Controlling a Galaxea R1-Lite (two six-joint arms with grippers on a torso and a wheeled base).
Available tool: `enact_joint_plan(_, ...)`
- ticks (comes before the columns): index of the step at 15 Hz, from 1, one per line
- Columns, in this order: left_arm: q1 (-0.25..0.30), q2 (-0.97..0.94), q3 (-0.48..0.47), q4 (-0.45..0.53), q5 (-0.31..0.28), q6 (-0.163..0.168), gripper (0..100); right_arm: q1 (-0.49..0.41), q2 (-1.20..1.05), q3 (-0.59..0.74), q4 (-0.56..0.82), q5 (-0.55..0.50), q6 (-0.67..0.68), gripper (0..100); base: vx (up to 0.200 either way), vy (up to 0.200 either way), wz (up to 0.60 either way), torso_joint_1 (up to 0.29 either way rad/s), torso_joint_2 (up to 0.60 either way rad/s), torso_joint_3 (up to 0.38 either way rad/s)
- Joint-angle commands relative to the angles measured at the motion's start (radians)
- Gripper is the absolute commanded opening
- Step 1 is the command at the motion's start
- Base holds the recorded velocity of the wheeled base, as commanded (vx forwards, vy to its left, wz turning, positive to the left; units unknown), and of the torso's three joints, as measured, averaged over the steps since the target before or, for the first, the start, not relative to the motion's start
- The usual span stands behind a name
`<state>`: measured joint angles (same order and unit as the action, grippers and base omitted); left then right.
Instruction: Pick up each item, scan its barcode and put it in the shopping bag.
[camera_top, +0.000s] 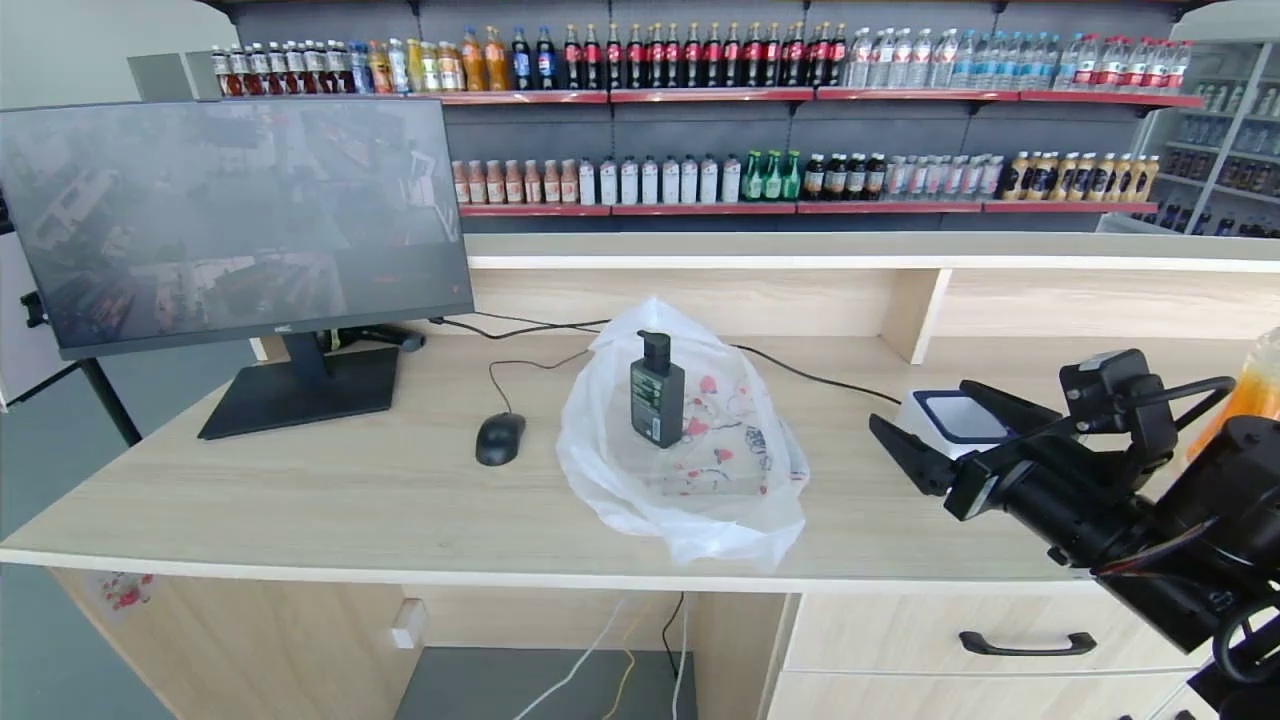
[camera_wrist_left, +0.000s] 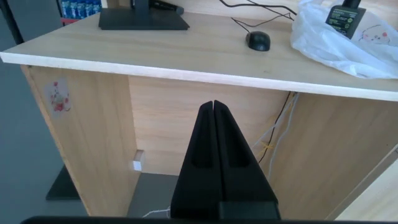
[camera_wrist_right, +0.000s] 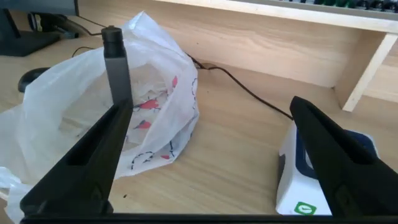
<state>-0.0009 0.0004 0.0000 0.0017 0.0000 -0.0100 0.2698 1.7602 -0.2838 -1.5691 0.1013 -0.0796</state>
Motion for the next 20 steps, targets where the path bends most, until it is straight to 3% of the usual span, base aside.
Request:
enact_joint_plan(1, 0.001, 0.000, 0.000, -0.002, 0.002, -0.002, 0, 0.002, 0.008, -0.023, -0.002, 0.002, 0.000, 100, 0.000, -0.200, 0.00, 0.007, 0.00, -0.002)
enact_joint_plan(20, 0.001, 0.000, 0.000, -0.002, 0.000, -0.001, 0, 0.005, 0.027, -0.041, -0.002, 0.000, 0.000, 100, 0.000, -0.200, 0.00, 0.003, 0.00, 0.002)
